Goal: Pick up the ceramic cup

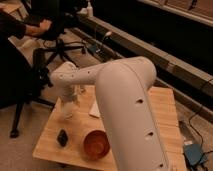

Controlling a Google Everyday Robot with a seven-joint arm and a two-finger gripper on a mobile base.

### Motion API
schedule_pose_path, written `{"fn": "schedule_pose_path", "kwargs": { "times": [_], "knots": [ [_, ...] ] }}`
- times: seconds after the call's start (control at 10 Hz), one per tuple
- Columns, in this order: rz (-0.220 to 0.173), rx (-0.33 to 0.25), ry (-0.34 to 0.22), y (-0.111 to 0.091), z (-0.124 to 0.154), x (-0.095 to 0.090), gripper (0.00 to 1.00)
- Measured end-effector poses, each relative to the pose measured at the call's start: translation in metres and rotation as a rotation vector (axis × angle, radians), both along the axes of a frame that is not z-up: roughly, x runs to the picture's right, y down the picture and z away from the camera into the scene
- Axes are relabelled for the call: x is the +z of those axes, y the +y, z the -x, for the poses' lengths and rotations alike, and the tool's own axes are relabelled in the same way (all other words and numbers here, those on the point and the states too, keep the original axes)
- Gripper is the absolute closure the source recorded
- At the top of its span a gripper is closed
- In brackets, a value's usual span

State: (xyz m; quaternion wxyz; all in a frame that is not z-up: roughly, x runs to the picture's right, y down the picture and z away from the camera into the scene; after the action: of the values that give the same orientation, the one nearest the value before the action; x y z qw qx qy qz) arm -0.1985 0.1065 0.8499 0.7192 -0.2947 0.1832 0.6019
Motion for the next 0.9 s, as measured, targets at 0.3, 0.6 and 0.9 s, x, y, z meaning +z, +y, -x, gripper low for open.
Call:
{"fn": "schedule_pose_path", "kwargs": {
  "times": [0.3, 0.6, 0.9],
  "knots": [
    [0.058, 0.034, 0.015, 0.007, -0.001, 0.015, 0.69],
    [0.054, 0.073, 0.024, -0.029, -0.012, 0.003, 0.98],
    [-0.005, 0.133, 0.019, -0.086, -0.052, -0.043, 1.00]
  ]
}}
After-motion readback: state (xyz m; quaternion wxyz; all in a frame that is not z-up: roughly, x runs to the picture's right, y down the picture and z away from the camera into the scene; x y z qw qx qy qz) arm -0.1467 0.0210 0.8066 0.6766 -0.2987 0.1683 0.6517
